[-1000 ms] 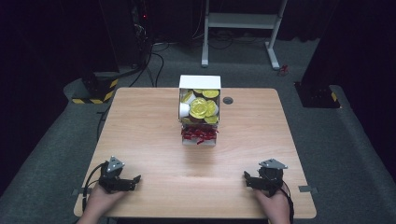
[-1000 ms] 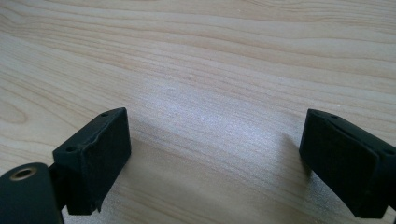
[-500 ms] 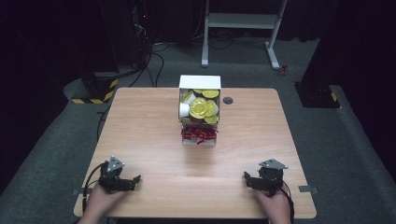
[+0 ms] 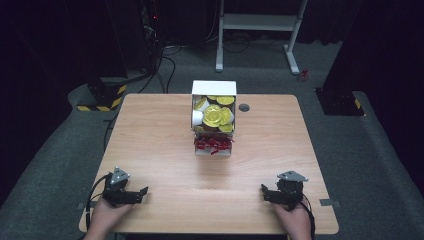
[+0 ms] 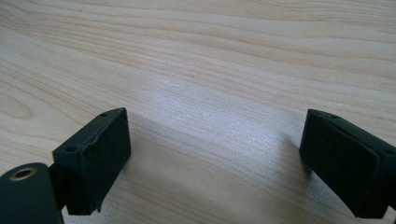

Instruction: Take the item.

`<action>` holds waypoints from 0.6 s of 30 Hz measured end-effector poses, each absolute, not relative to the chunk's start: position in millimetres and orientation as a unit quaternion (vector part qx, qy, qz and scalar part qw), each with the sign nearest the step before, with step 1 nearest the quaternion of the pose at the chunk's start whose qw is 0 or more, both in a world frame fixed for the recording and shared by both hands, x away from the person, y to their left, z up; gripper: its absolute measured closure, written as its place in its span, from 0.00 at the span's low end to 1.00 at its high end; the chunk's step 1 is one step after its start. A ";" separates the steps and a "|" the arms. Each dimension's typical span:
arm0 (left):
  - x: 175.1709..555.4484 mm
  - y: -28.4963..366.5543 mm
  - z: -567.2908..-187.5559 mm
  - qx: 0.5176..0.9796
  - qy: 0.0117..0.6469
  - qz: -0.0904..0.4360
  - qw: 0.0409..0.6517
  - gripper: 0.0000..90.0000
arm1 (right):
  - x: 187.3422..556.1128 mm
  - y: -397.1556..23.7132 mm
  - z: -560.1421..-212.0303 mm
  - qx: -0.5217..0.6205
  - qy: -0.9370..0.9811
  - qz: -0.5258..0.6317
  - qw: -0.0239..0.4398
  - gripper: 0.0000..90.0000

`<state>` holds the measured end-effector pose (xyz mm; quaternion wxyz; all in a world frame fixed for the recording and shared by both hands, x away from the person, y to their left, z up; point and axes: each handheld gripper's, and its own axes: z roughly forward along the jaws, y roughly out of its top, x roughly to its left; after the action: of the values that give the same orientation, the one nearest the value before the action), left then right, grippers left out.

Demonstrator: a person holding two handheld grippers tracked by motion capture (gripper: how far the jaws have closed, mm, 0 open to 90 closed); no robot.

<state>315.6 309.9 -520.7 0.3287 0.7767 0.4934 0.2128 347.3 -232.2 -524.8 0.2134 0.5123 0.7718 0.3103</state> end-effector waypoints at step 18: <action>298.9 321.6 -502.6 0.753 0.499 0.226 0.364 0.04 | 346.5 -231.7 -524.8 0.510 0.773 0.313 0.211 0.10</action>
<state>298.9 321.6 -502.6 0.3645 0.7532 0.4986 0.2264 346.5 -231.7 -524.8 0.2107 0.5103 0.7730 0.3125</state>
